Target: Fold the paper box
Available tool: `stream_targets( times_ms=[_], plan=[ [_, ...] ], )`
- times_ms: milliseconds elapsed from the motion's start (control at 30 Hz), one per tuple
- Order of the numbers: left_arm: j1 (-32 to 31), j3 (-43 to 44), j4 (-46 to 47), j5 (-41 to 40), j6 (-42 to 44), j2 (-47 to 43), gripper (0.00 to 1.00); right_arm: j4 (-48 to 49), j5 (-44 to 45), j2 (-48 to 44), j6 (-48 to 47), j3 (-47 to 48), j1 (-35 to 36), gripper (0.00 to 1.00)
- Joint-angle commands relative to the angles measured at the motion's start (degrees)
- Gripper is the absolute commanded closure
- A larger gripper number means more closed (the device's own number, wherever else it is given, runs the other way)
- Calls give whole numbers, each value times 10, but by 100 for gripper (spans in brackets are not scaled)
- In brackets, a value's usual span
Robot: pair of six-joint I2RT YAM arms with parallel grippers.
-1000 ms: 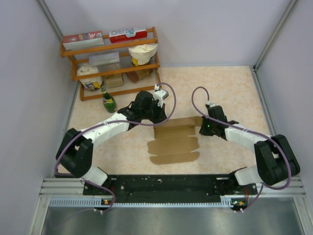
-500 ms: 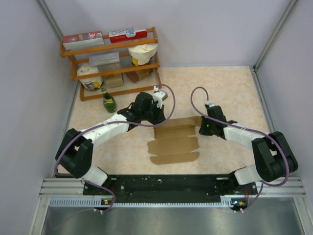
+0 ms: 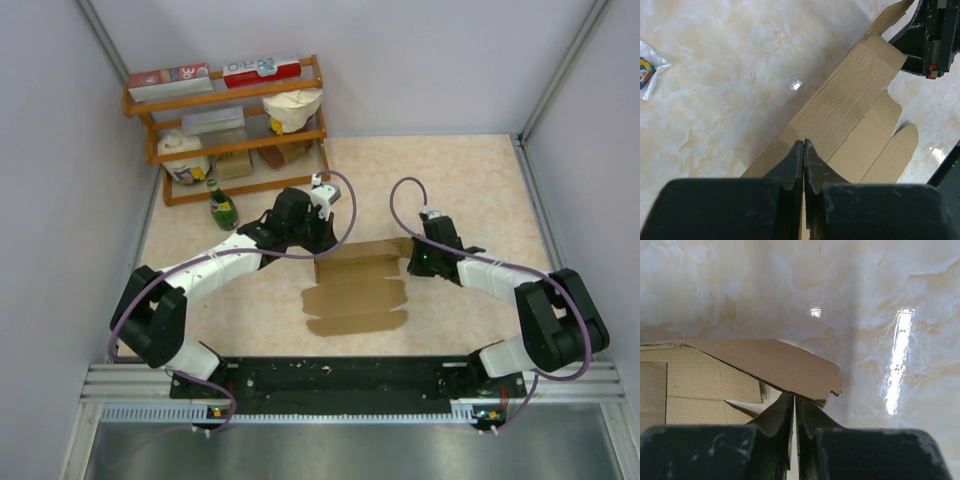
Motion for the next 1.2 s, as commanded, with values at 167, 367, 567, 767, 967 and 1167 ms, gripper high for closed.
stream_targets(
  times_ms=[167, 367, 567, 767, 967, 1167],
  plan=[
    [-1, -9, 14, -14, -6, -31, 100, 20, 25, -19, -2, -21, -1, 100],
    [0, -24, 26, -27, -5, -47, 100, 42, 22, -48, -2, -46, -1, 100],
    [1, -21, 22, -22, -3, -36, 100, 35, 16, -31, -4, -33, -1, 100],
    [1, -20, 24, -16, -4, -30, 100, 16, 17, 2, -1, -10, -2, 100],
    [-1, -29, 35, 10, -29, -20, 100, 13, 16, 29, 5, 8, -2, 100],
    [-2, -35, 39, 15, -46, -17, 100, 0, -1, 63, 11, 33, -1, 100]
  ],
)
